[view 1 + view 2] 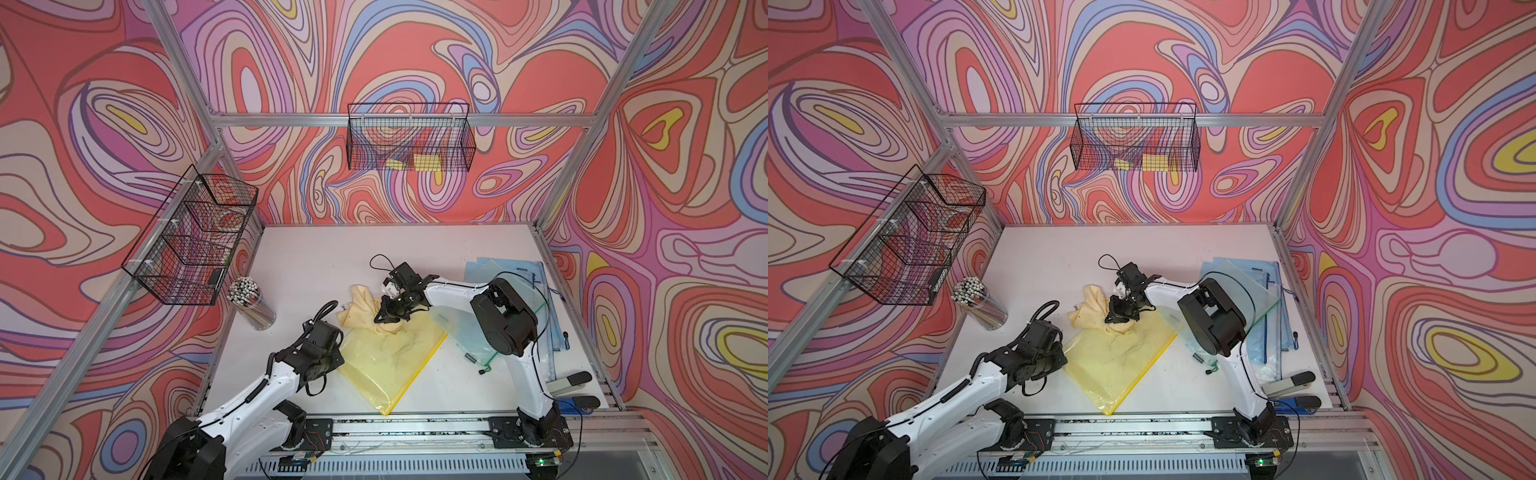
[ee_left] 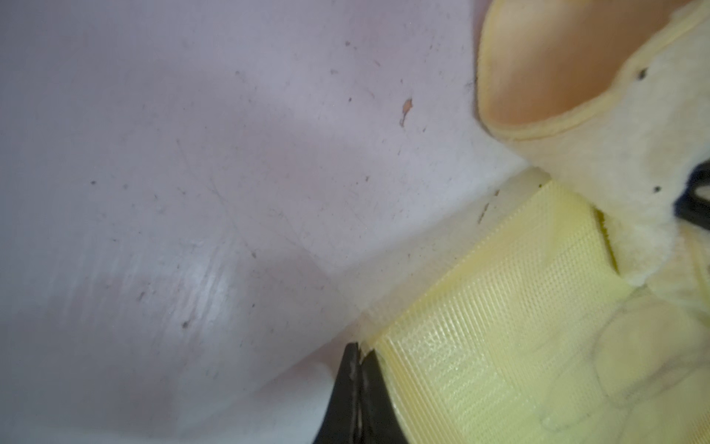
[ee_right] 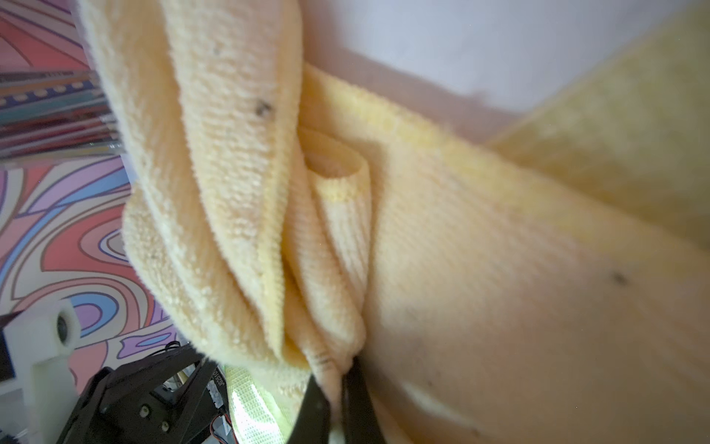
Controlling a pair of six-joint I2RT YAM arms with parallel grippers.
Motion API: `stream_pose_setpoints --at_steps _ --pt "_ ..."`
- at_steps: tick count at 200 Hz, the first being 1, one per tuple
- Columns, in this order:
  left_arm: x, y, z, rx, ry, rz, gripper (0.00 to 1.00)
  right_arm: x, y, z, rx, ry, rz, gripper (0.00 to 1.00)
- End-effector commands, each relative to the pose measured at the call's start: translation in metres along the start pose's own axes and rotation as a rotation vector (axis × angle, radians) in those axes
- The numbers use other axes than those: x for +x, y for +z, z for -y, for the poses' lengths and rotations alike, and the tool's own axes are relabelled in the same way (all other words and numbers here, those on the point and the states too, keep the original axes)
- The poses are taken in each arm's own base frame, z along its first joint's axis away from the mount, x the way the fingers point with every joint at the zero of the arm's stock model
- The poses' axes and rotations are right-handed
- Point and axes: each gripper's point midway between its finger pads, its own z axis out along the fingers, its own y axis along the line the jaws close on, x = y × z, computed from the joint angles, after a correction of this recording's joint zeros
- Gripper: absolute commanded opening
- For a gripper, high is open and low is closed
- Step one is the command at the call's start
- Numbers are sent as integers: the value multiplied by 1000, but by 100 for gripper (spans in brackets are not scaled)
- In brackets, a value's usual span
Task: Wipe the document bag
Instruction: Wipe the dirt from the document bag.
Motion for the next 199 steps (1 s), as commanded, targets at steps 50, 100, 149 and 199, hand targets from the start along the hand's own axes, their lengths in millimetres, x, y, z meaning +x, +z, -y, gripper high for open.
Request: stream_pose_setpoints --at_steps 50,100,149,199 --pt "12 0 -25 -83 -11 -39 0 -57 -64 110 157 164 129 0" --pt "9 7 -22 -90 -19 -49 0 7 -9 -10 60 -49 18 0" --pt "-5 6 -15 -119 3 -41 0 60 31 -36 25 -60 -66 0" --pt "-18 -1 -20 -148 0 -26 0 48 8 32 117 29 -53 0"
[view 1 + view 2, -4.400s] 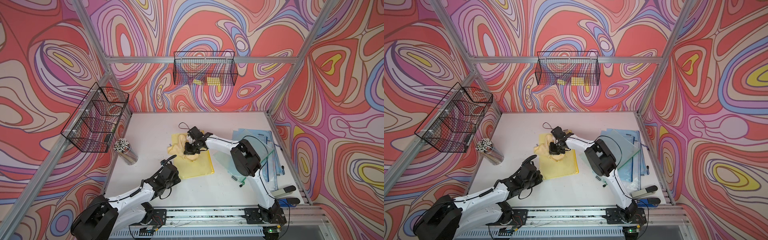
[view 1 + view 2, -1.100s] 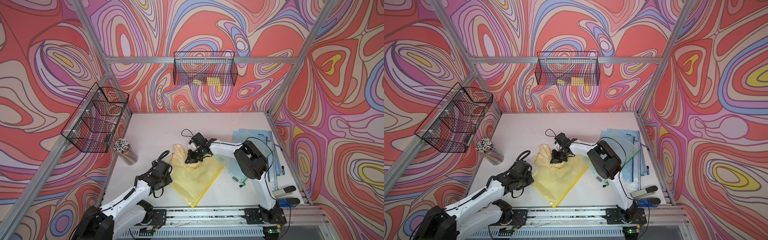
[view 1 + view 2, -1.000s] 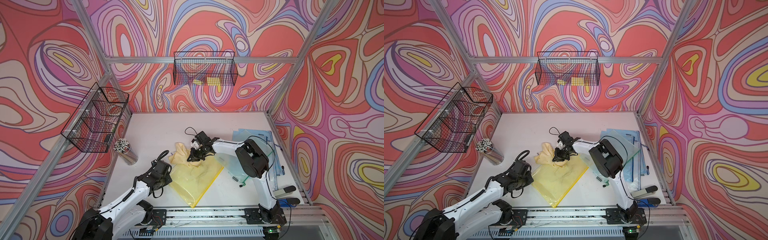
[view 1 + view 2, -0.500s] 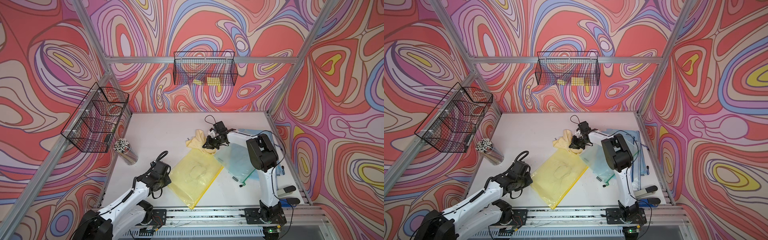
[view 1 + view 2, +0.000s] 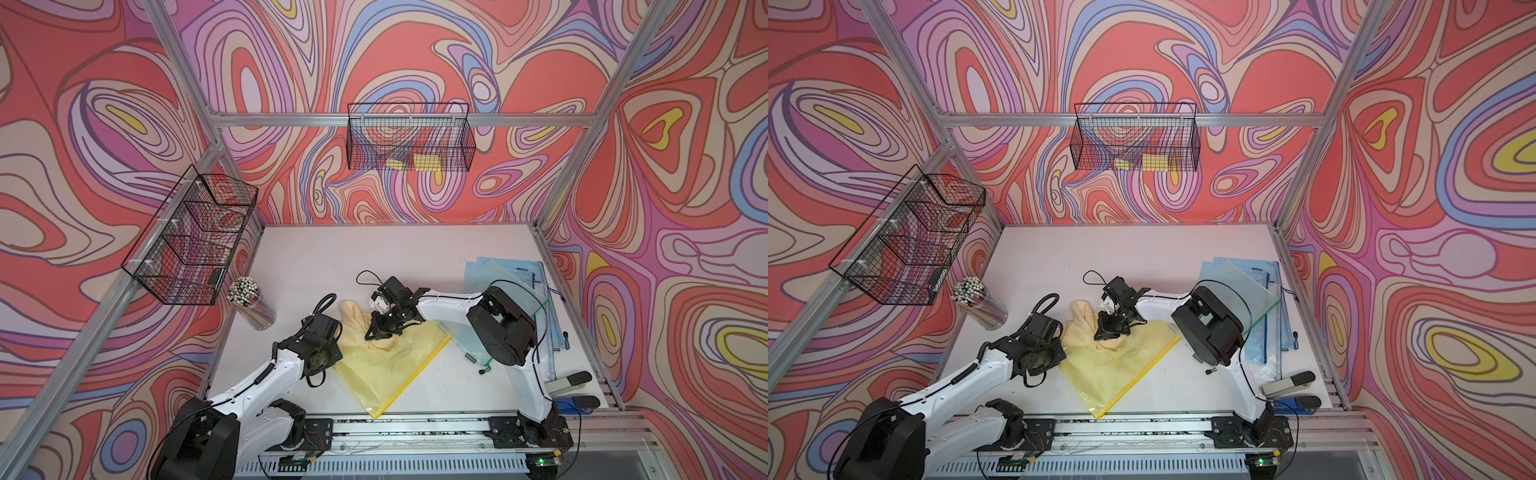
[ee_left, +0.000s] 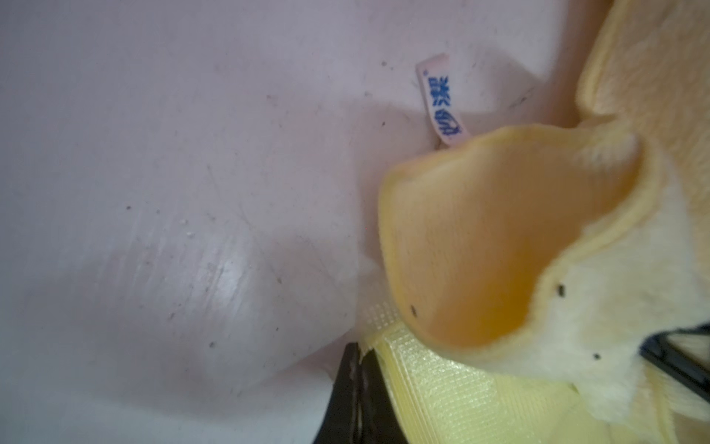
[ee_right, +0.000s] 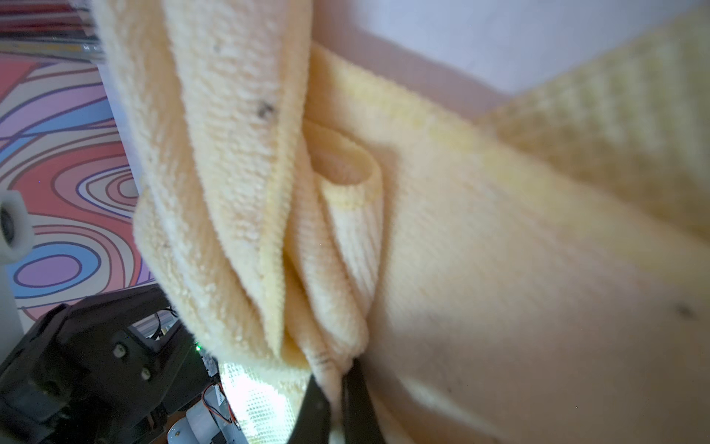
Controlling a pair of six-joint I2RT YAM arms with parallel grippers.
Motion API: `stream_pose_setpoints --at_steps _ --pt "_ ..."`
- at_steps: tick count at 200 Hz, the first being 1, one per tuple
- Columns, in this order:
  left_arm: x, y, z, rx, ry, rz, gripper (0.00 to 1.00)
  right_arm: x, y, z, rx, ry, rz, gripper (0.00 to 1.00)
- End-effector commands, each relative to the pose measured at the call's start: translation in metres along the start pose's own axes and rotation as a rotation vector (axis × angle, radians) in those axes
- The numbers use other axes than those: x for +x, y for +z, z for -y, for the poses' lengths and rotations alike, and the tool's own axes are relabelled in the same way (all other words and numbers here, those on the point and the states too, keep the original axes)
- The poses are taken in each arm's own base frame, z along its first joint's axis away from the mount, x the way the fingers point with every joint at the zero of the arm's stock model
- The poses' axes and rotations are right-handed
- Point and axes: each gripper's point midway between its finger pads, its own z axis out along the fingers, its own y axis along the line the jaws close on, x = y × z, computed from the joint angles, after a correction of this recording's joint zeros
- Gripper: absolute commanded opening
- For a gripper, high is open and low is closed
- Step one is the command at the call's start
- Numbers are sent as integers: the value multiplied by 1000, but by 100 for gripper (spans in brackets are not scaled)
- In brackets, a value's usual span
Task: Wipe the document bag
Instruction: Wipe the dirt from the document bag.
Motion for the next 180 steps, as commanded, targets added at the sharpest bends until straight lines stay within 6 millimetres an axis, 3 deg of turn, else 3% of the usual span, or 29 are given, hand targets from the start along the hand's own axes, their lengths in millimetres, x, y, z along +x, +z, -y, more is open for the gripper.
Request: stream_pose_setpoints --at_steps 1,39,51,67,86,101,121,125,144,163,180 --pt "-6 -6 -14 -65 10 12 0 -5 -20 67 121 116 25 0" --pt "-6 -11 -28 -67 -21 14 0 -21 -70 134 179 220 92 0" --pt "-4 -13 -30 -60 -47 5 0 -24 -84 145 187 234 112 0" --pt "-4 -17 -28 -25 -81 -12 0 -29 -99 141 200 216 130 0" --pt "-9 -21 -26 -18 -94 8 0 -34 -107 112 142 180 155 0" --pt "-14 -24 -30 -56 -102 18 0 -33 -102 77 110 116 150 0" --pt "-14 -20 -35 -102 -104 -1 0 -21 -80 29 87 24 111 0" --pt "-25 -25 -27 -85 -108 18 0 -17 -74 19 79 7 97 0" --pt "-32 -23 -25 -103 -116 10 0 3 -41 -16 52 -55 30 0" --pt "-42 -23 -20 -104 -117 15 0 22 -11 -35 27 -76 -28 0" --pt "-50 -25 -15 -94 -116 25 0 32 6 -36 -8 -41 -53 0"
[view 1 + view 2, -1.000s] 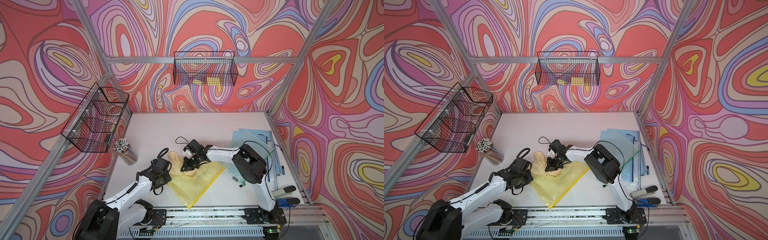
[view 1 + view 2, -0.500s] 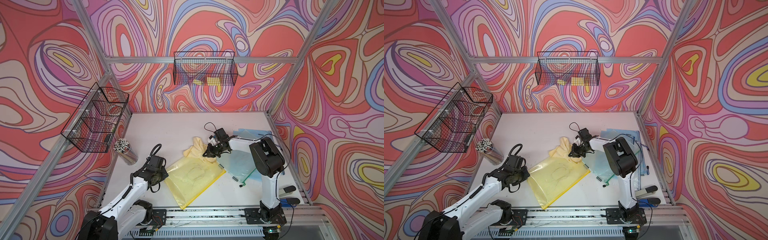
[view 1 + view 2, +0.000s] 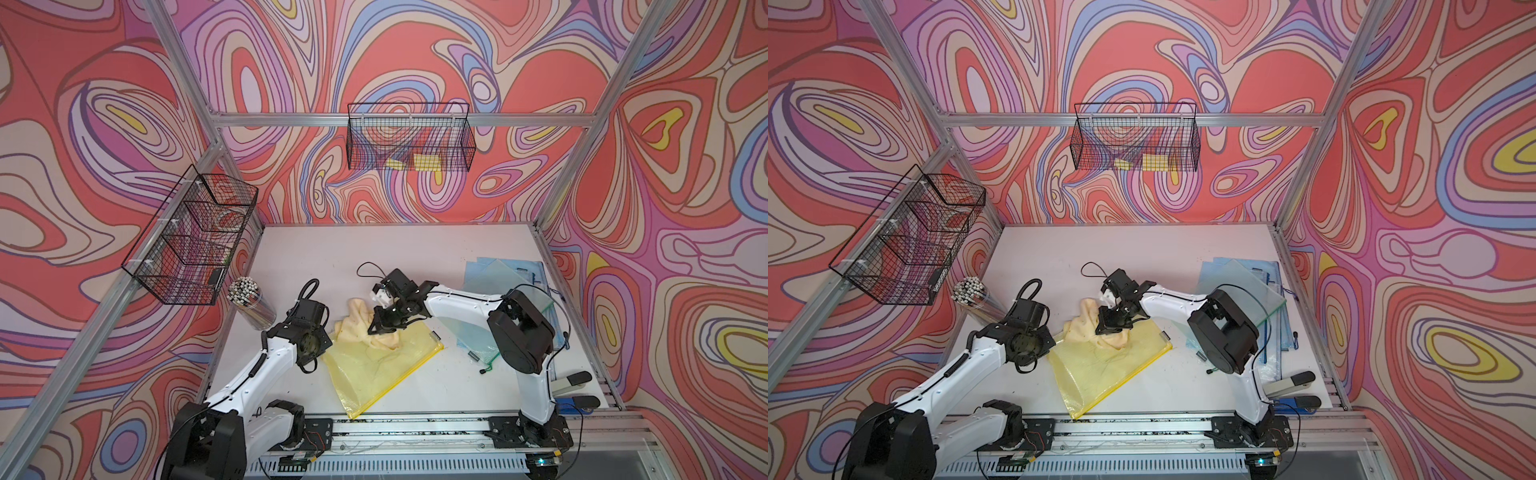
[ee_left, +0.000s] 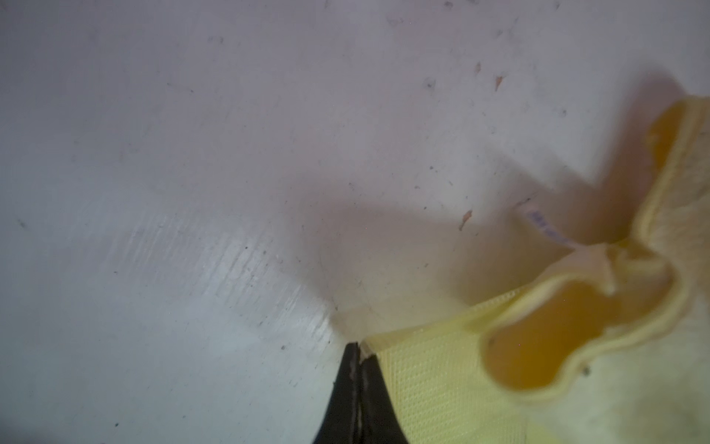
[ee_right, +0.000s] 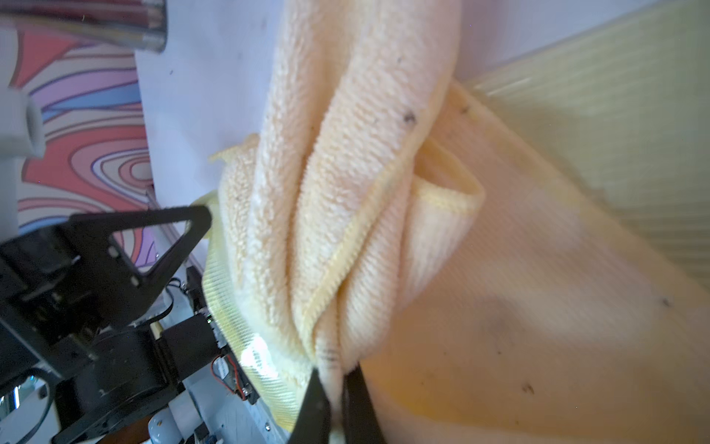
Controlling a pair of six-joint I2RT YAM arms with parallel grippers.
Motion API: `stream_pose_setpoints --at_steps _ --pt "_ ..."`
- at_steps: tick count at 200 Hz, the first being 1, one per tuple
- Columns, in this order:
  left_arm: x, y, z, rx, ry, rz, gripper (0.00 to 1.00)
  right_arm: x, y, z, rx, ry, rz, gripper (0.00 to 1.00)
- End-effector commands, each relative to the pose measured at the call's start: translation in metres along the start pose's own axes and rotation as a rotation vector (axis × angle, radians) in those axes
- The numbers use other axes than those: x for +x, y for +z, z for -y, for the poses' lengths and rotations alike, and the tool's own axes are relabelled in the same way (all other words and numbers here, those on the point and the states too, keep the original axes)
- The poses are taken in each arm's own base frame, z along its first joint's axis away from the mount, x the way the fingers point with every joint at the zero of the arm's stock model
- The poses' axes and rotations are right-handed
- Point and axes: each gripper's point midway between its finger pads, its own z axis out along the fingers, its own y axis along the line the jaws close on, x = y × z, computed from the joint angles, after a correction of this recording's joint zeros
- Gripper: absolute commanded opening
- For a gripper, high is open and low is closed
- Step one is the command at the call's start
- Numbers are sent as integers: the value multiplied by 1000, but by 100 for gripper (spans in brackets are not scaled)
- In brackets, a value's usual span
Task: Wipe the document bag
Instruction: Wipe the dirt from the document bag.
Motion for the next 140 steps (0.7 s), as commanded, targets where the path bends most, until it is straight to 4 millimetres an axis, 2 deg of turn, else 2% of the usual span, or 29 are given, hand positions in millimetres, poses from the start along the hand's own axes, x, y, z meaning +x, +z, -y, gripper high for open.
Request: stream_pose_setpoints --at_steps 1,24,39,53,75,87,100,111,121,129,140 --pt "-12 -5 1 -20 -1 23 0 14 26 13 -15 93 -51 0" --pt "-20 -9 4 -16 3 35 0 25 30 32 -6 146 -63 0" --pt "-22 -9 4 -14 5 36 0 29 26 55 37 182 -61 0" --pt "-23 -9 1 -15 5 35 0 31 16 86 70 232 -58 0" --pt "-23 -10 -3 -15 -5 32 0 29 -16 145 102 345 -19 0" --pt "-23 -11 -5 -13 -11 35 0 26 -40 175 113 408 21 0" --pt "-23 -13 -8 -14 -16 38 0 21 -67 195 135 438 64 0" --pt "-23 -14 -11 -16 -22 40 0 15 -87 205 162 453 105 0" --pt "-23 -14 -12 -12 -25 39 0 8 -100 205 166 452 133 0" --pt "-23 -14 -12 -9 -27 35 0 0 -109 200 169 439 156 0" --pt "-22 -13 -11 -5 -28 28 0 -9 -110 178 127 410 176 0"
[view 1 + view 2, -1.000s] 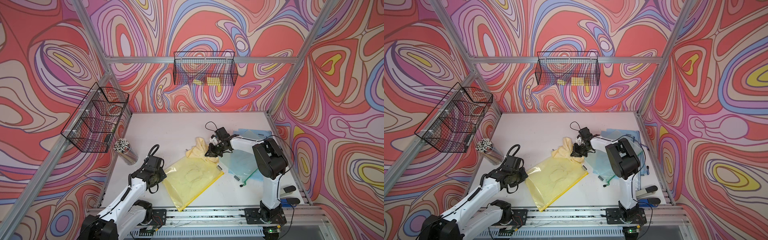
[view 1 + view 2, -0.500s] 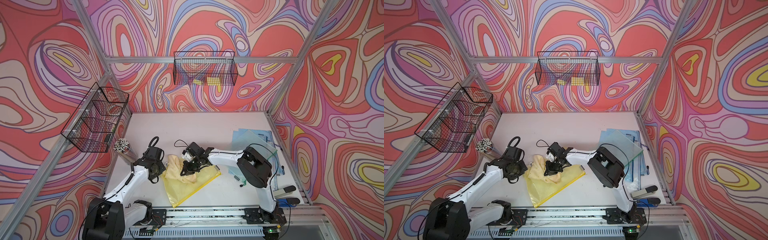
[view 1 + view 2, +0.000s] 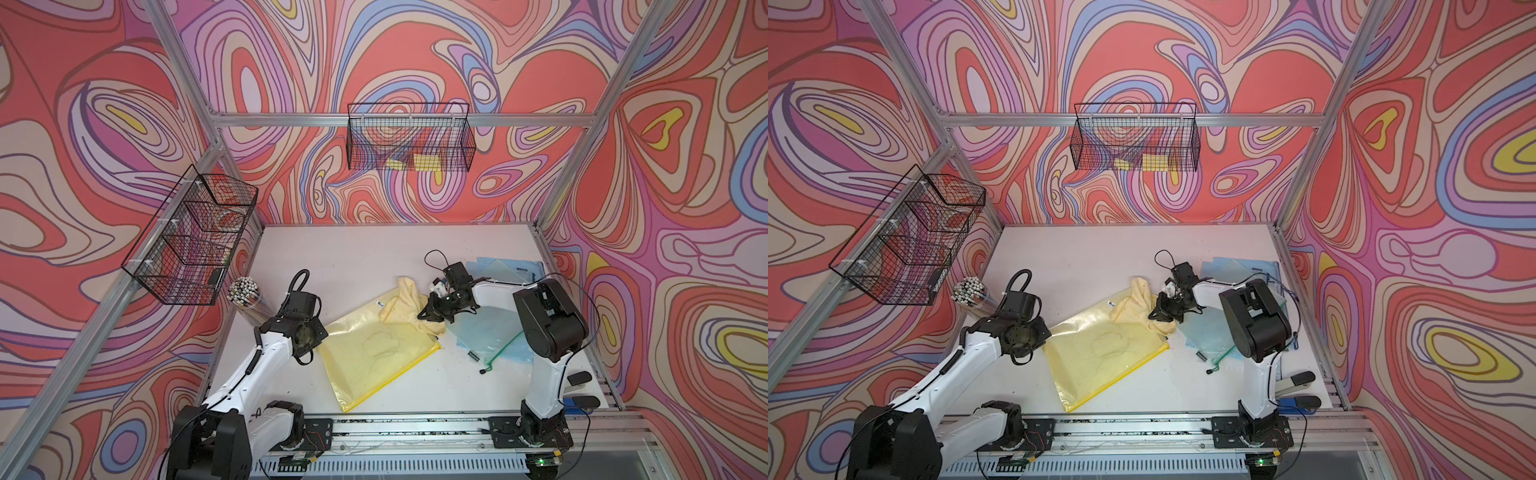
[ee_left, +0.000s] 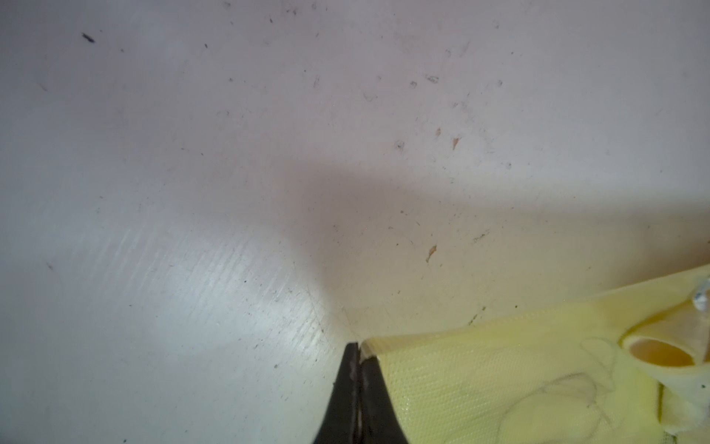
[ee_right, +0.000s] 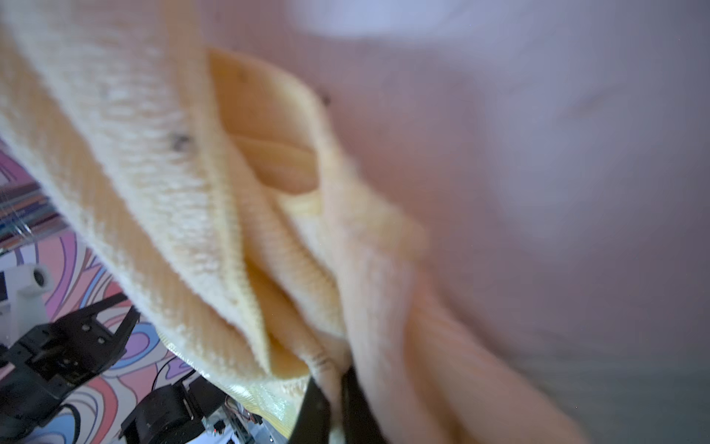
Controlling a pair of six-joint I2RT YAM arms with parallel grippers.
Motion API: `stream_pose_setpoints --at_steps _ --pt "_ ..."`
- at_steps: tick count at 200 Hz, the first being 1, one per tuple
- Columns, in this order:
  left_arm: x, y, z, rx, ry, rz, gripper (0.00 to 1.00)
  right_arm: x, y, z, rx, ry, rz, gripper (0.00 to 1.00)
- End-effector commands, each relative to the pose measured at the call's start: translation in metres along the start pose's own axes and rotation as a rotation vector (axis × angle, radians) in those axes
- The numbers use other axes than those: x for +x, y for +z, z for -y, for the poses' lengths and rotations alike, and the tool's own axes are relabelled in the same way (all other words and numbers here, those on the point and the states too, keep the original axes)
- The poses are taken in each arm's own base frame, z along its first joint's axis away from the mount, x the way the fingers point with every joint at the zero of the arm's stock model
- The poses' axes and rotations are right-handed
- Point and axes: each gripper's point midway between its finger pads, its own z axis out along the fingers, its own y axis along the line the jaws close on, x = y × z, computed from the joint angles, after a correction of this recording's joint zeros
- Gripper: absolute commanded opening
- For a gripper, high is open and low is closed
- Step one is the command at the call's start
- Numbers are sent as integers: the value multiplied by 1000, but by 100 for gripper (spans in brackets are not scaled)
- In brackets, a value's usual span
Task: Wipe the document bag
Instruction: Wipe the dirt from the document bag.
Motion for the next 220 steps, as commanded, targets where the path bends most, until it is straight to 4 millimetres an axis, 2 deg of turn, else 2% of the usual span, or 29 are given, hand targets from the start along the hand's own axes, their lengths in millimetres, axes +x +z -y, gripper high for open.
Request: stream_pose_setpoints --at_steps 1,22,39,50,70,83,100,113,125,145,166,182,197,209,220 --pt "2 -1 -14 -48 -1 -6 0 11 -5 -4 81 -33 7 0" --pt "2 1 -12 -42 -6 -12 0 34 14 -56 61 -142 -26 0" --pt "2 1 -10 -37 -5 -21 0 76 47 -97 39 -238 -104 0" --pt "1 1 -8 -33 -2 -21 0 106 70 -117 8 -270 -162 0" --pt "0 1 -7 -33 2 -22 0 150 109 -132 -18 -298 -263 0" --pt "-1 0 -6 -33 2 -22 0 160 123 -129 -7 -287 -285 0" --pt "-2 -1 -6 -32 4 -23 0 157 124 -115 11 -245 -263 0" --pt "-2 -1 -5 -30 4 -21 0 150 117 -103 34 -222 -237 0" --pt "-3 -2 -5 -32 6 -19 0 140 107 -84 73 -195 -214 0" --pt "-4 -2 -6 -39 8 -17 0 119 80 -38 134 -116 -172 0" --pt "-4 -3 -9 -49 8 -14 0 89 42 14 152 6 -107 0" --pt "-4 -3 -9 -48 7 -13 0 68 15 39 148 73 -52 0" --pt "-3 -2 -10 -45 5 -15 0 55 -1 37 158 65 -9 0" --pt "-3 -2 -9 -41 4 -19 0 50 -4 12 103 31 5 0" --pt "-3 -1 -9 -40 1 -23 0 54 3 -15 69 -22 -1 0"
